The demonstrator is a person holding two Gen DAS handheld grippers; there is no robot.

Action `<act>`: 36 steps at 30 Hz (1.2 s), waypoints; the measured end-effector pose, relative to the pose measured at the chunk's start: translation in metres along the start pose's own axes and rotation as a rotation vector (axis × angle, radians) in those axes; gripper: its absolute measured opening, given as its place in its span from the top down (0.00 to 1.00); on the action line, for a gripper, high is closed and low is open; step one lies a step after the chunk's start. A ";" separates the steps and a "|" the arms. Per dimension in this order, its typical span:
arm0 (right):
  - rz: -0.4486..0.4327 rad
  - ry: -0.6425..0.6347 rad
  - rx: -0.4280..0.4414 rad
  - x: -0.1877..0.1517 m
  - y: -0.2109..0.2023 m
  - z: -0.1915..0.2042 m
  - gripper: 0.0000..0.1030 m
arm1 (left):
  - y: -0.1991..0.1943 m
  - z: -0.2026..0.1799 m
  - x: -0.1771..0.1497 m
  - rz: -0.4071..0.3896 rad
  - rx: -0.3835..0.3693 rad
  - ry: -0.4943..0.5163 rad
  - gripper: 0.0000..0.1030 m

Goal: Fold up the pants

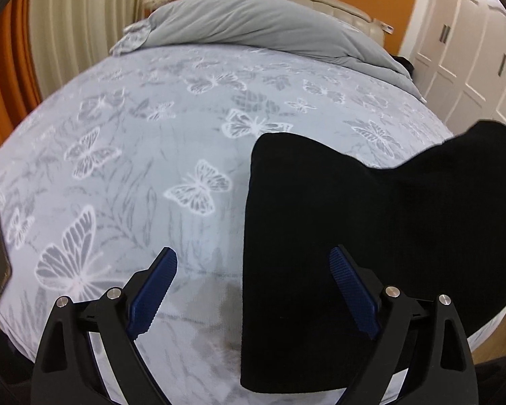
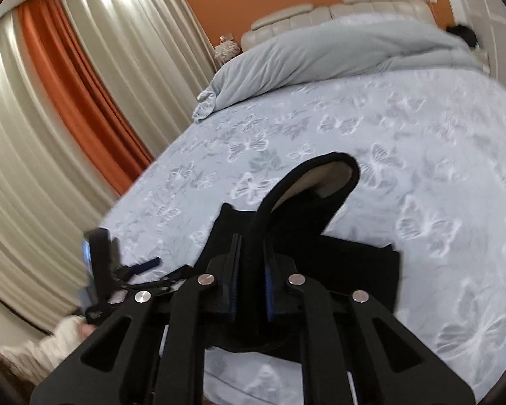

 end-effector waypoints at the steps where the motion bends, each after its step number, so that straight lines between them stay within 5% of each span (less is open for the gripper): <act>1: 0.056 -0.007 -0.119 -0.013 0.015 -0.026 0.87 | 0.001 -0.001 -0.001 0.003 0.006 0.016 0.13; 2: 0.133 0.009 -0.249 -0.031 0.031 -0.059 0.85 | 0.004 0.000 -0.002 0.011 0.005 0.023 0.13; 4: 0.241 0.148 -0.339 -0.057 0.043 -0.105 0.85 | 0.008 -0.001 -0.005 0.039 -0.018 0.019 0.13; 6: 0.227 0.228 -0.235 -0.057 0.036 -0.110 0.84 | 0.013 -0.001 -0.010 0.075 -0.064 -0.008 0.13; 7: 0.209 0.228 -0.212 -0.055 0.034 -0.109 0.73 | 0.014 -0.002 -0.012 0.091 -0.085 -0.023 0.13; 8: 0.191 0.231 -0.216 -0.054 0.032 -0.110 0.42 | 0.017 -0.002 -0.016 0.122 -0.123 -0.052 0.13; 10: 0.189 0.245 -0.229 -0.057 0.037 -0.111 0.13 | 0.024 -0.005 -0.023 0.175 -0.186 -0.102 0.12; 14: 0.239 0.338 -0.142 -0.070 0.048 -0.110 0.14 | 0.043 -0.012 -0.036 0.296 -0.330 -0.204 0.11; 19: 0.008 0.385 -0.082 -0.050 0.000 -0.109 0.14 | 0.050 -0.006 -0.039 0.317 -0.396 -0.295 0.11; 21: -0.011 0.381 -0.009 -0.049 -0.004 -0.103 0.08 | 0.050 -0.006 -0.039 0.309 -0.395 -0.301 0.11; 27: 0.306 0.364 -0.013 -0.090 0.077 -0.092 0.07 | 0.051 -0.018 -0.038 0.256 -0.333 -0.225 0.11; 28: 0.321 0.368 -0.001 -0.095 0.086 -0.090 0.27 | 0.051 -0.021 -0.037 0.242 -0.325 -0.206 0.12; 29: 0.313 0.369 -0.002 -0.097 0.089 -0.088 0.32 | 0.051 -0.021 -0.036 0.231 -0.320 -0.195 0.17; 30: 0.291 0.333 -0.002 -0.092 0.086 -0.081 0.43 | 0.050 -0.022 -0.034 0.216 -0.320 -0.185 0.37; 31: 0.265 0.316 0.035 -0.083 0.077 -0.071 0.62 | 0.046 -0.023 -0.031 0.205 -0.325 -0.163 0.44; 33: 0.181 0.305 0.109 -0.068 0.052 -0.053 0.65 | 0.025 -0.019 -0.019 0.174 -0.344 -0.142 0.67; 36: 0.142 0.266 0.158 -0.076 0.034 -0.035 0.64 | -0.006 -0.004 -0.014 0.161 -0.410 -0.168 0.70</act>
Point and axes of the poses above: each gripper's, at about its wrist camera, not at the fingertips, and y roughly the way its jaws point, z to its left, x to its top, the point moved 6 cm from there along y, roughly the way its jaws point, and after that the axes turned 4 degrees about y, right-handed, at the moved point
